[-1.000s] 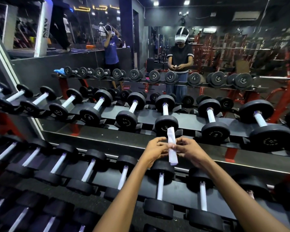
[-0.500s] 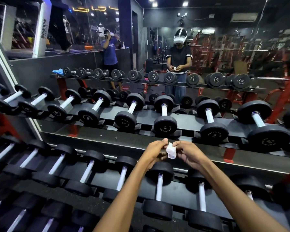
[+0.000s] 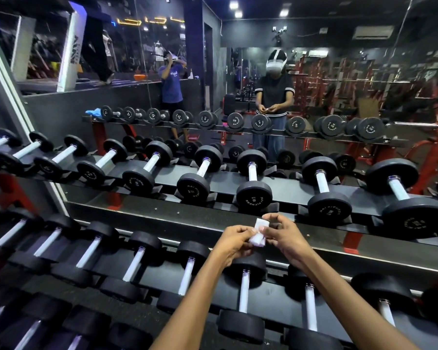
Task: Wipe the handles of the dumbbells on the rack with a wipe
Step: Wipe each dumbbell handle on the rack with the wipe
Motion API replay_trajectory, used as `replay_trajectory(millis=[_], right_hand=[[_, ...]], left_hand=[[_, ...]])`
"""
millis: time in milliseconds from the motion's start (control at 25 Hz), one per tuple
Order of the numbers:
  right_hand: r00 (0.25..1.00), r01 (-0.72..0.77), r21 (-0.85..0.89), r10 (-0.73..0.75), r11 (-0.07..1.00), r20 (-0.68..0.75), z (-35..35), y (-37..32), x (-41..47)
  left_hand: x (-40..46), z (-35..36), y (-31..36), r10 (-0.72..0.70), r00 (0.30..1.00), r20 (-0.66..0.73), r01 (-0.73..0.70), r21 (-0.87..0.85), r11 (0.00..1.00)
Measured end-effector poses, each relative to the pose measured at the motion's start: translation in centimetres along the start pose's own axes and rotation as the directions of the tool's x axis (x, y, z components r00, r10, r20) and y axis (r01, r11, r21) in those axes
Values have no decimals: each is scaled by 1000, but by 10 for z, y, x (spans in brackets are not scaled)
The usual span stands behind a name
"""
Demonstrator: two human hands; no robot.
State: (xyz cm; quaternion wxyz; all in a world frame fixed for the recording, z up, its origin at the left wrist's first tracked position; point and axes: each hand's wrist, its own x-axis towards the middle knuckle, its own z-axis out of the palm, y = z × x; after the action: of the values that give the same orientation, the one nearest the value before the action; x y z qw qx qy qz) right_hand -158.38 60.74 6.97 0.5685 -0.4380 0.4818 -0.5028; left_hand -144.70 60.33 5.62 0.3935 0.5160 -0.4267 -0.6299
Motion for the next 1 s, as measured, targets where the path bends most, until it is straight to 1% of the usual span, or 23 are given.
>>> replay_trajectory(millis=[80,120,160,240,320,360,400,440,520,600,640,680,760,880,1000], right_hand=[[1000,9,36,-10,999,23,-1,1,1],[999,20,32,-22,999,42,-2,1,2],[998,38,-9,-38,999,57,-3,1,3],[994,95,-218,-82,971,67,-5,0,7],[989,145,-446,-120,883,84,-6,1,11],[987,158,-516,-127,842,95,-6,2,12],[987,160,-550,-124,820,101,-5,2,13],[989,146,-546,-109,825,100,-4,2,12],[996,77,-437,-50,896,74,0,1,9],[999,20,-311,-9,950,37,1,1,10],[999,12,-286,-4,958,31,1,2,11],[999,21,-283,-10,959,37,1,2,11],[998,40,-319,-26,947,49,2,2,13],[997,70,-390,-59,918,39,7,4,12],[992,125,-471,-99,873,79,7,9,13]], left_hand=[[2,-2,0,-1,1000,-24,1,29,1000],[2,-3,0,1,999,-40,0,15,1000],[4,-4,1,3,998,-56,-3,-2,1000],[6,-7,7,14,996,-83,-17,-32,999],[6,-10,14,39,995,-96,-47,-86,995],[5,-11,17,62,994,-90,-73,-126,989],[4,-12,20,96,992,-77,-106,-150,983],[3,-12,23,132,989,-60,-141,-172,975],[5,-12,24,166,984,-64,-175,-194,965],[8,-13,21,109,989,-104,-127,-181,975],[11,-14,17,61,992,-114,-80,-165,983],[11,-16,14,19,994,-103,-35,-151,988],[10,-16,8,-5,998,-55,-3,-138,990],[13,-15,5,45,998,-38,-50,-152,987],[12,-14,7,113,993,-29,-115,-93,989]])
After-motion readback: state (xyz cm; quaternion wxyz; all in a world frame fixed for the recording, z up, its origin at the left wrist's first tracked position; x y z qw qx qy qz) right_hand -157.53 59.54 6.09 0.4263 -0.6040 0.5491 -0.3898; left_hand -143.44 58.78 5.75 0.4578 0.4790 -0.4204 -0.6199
